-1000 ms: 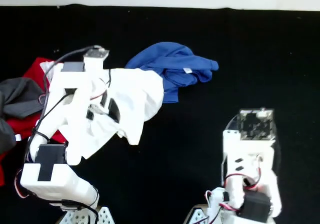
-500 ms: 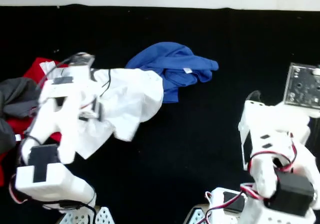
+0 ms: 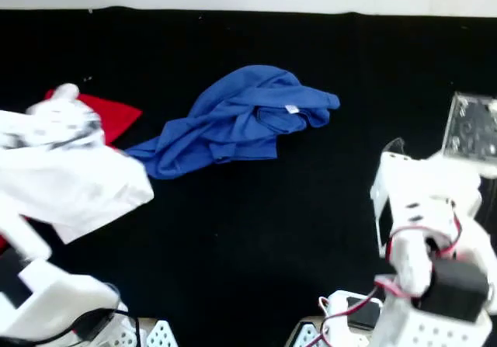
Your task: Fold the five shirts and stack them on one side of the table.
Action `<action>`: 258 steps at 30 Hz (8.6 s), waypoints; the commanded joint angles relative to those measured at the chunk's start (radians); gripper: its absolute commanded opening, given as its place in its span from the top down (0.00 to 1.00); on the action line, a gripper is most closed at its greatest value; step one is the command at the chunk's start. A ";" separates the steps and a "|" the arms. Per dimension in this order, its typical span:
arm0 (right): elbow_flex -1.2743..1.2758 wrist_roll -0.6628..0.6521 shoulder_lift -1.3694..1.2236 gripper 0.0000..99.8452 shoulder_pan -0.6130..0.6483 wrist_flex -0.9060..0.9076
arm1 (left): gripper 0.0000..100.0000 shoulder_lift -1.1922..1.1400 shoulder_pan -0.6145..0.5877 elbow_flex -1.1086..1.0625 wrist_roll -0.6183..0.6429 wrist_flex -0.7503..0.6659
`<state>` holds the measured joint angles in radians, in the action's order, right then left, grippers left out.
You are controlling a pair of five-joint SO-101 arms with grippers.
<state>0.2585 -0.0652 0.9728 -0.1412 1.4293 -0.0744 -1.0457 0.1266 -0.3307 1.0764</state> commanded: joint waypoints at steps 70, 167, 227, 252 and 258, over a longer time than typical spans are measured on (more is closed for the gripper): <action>-0.266 0.002 -0.596 0.73 0.163 0.005 | 0.95 -0.476 0.363 0.604 -0.074 0.551; -0.275 0.000 -0.596 0.73 0.015 0.219 | 0.78 -0.710 1.214 0.656 -0.031 0.163; -0.275 0.002 -0.598 0.73 0.019 0.225 | 0.82 -0.677 1.058 0.780 -0.032 0.299; -0.275 0.008 -0.598 0.73 0.021 0.229 | 0.82 -0.679 1.316 0.519 -0.032 0.535; -0.275 0.008 -0.598 0.73 0.021 0.228 | 0.82 -0.656 1.397 0.521 -0.032 0.621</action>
<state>0.0207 -0.0652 0.3728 -0.1289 1.6502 -0.7879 0.3168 0.6437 -0.3705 1.6640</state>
